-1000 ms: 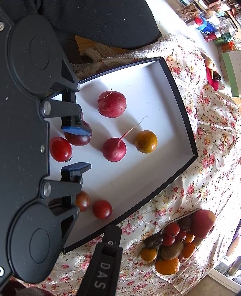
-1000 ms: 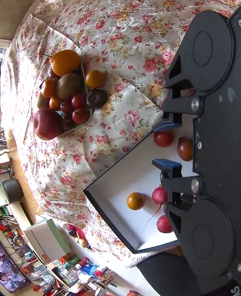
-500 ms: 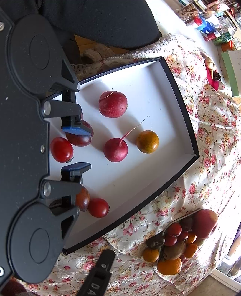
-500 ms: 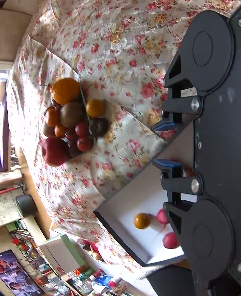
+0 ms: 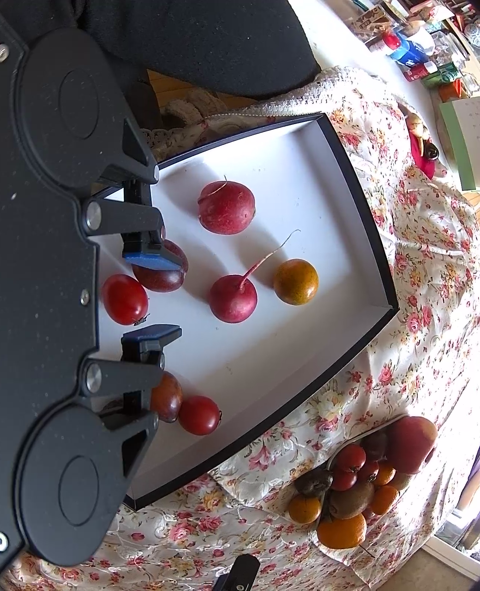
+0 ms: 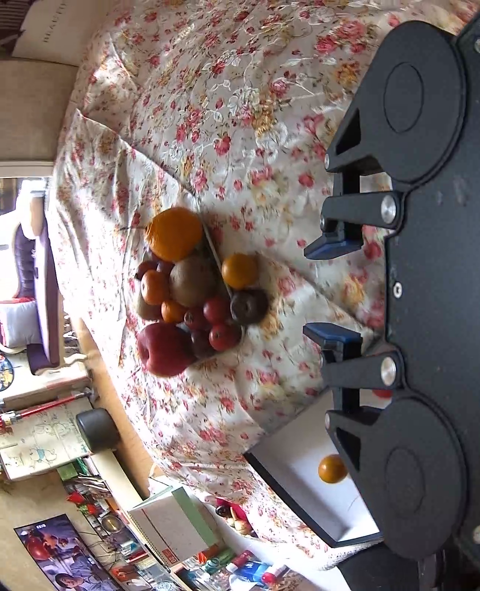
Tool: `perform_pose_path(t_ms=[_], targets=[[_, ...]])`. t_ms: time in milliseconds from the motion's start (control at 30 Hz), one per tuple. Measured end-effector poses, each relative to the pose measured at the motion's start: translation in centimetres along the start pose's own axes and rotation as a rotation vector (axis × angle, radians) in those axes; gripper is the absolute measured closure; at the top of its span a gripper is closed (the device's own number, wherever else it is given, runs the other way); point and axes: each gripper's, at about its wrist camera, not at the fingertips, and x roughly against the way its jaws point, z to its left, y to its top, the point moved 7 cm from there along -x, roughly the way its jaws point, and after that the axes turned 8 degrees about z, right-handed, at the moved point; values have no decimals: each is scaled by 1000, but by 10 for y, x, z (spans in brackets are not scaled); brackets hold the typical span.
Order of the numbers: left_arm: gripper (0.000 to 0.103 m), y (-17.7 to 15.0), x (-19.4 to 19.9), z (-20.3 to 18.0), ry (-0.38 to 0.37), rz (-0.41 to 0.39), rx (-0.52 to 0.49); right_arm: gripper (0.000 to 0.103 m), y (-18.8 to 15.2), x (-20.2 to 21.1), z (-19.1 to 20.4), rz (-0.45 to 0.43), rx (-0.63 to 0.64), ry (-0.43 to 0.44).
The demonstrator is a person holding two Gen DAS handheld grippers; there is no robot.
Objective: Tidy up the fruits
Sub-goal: 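Move the right gripper to the orange tangerine and grasp it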
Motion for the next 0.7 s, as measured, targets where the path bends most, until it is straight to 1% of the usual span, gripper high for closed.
perform_pose_path(t_ms=[67, 167, 200, 333, 400, 500, 600, 700], targets=[[60, 0, 0, -1, 6, -1, -5, 64, 5, -6, -15, 38, -8, -7], [60, -1, -1, -3, 11, 2, -13, 64, 13, -14, -36, 41, -68, -11], [60, -1, -1, -3, 12, 3, -15, 64, 16, -18, -41, 62, -86, -9], [60, -2, -2, -4, 18, 8, -22, 63, 27, -37, -46, 120, -117, 41], [60, -2, -2, -5, 22, 10, -24, 65, 36, -43, -42, 115, -105, 56], [60, -2, -3, -6, 26, 14, -28, 65, 54, -52, -32, 75, -80, 65], [60, -3, -3, -6, 29, 15, -30, 65, 69, -65, -24, 47, -55, 44], [60, -3, -3, -6, 30, 15, -30, 65, 79, -81, -19, 51, -30, 25]])
